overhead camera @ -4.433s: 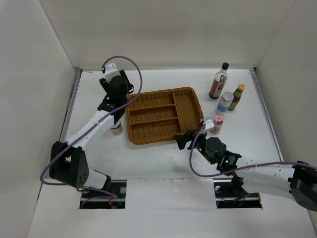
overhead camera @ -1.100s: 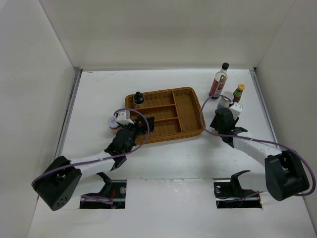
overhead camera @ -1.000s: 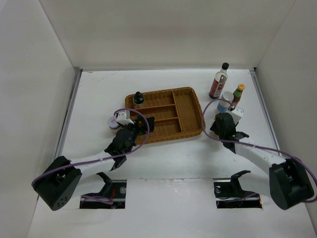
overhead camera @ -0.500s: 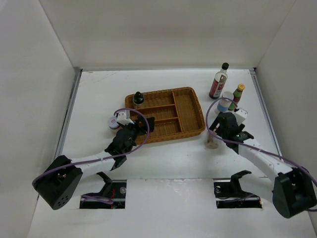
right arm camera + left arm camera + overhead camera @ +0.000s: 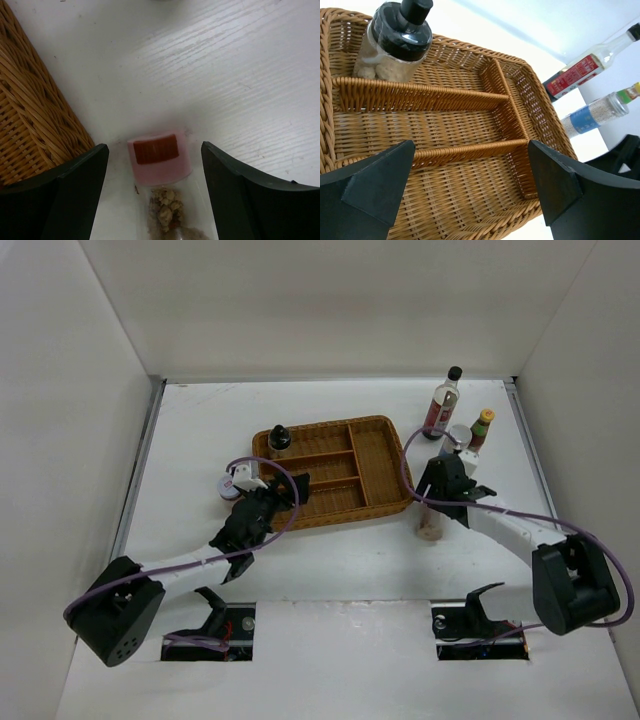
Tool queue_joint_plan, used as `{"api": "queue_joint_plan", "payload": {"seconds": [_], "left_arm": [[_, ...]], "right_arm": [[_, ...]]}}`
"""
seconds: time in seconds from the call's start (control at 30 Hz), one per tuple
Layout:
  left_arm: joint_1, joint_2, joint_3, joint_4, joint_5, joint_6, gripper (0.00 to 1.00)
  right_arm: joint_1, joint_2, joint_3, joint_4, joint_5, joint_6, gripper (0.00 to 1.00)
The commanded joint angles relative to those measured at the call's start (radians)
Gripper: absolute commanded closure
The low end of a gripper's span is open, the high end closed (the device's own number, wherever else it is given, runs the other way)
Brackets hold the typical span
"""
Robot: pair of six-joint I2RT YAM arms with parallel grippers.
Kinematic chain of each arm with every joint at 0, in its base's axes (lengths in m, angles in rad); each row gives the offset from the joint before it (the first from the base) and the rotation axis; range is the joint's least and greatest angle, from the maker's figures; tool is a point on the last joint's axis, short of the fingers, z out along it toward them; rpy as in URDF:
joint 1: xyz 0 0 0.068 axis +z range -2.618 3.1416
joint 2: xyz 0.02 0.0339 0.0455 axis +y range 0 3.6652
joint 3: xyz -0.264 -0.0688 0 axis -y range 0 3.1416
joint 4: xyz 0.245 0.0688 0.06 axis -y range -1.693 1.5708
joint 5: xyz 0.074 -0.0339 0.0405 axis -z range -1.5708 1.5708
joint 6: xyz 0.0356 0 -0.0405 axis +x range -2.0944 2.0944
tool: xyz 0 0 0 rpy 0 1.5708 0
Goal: Organize the condiment bottles
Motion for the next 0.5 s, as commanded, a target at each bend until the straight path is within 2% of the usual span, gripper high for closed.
{"api": "queue_joint_plan", "payload": {"seconds": [0.0,0.13,0.47], "left_arm": [[0.015,-0.057,-0.013,0.049,0.011,-0.011,0.0],[0.025,-0.078,-0.019,0.046,0.011,-0.011,0.0],[0.048,-0.106,-0.027,0.026,0.013,-0.014,0.0]], "right_arm": [[-0.008,0.035,0.082,-0.018,-0.017,-0.017,0.2],[-0.008,0.092,0.132,-0.062,-0.017,-0.023,0.25],[0.005,0.163,0.186,-0.159,-0.02,-0.019,0.28]]}}
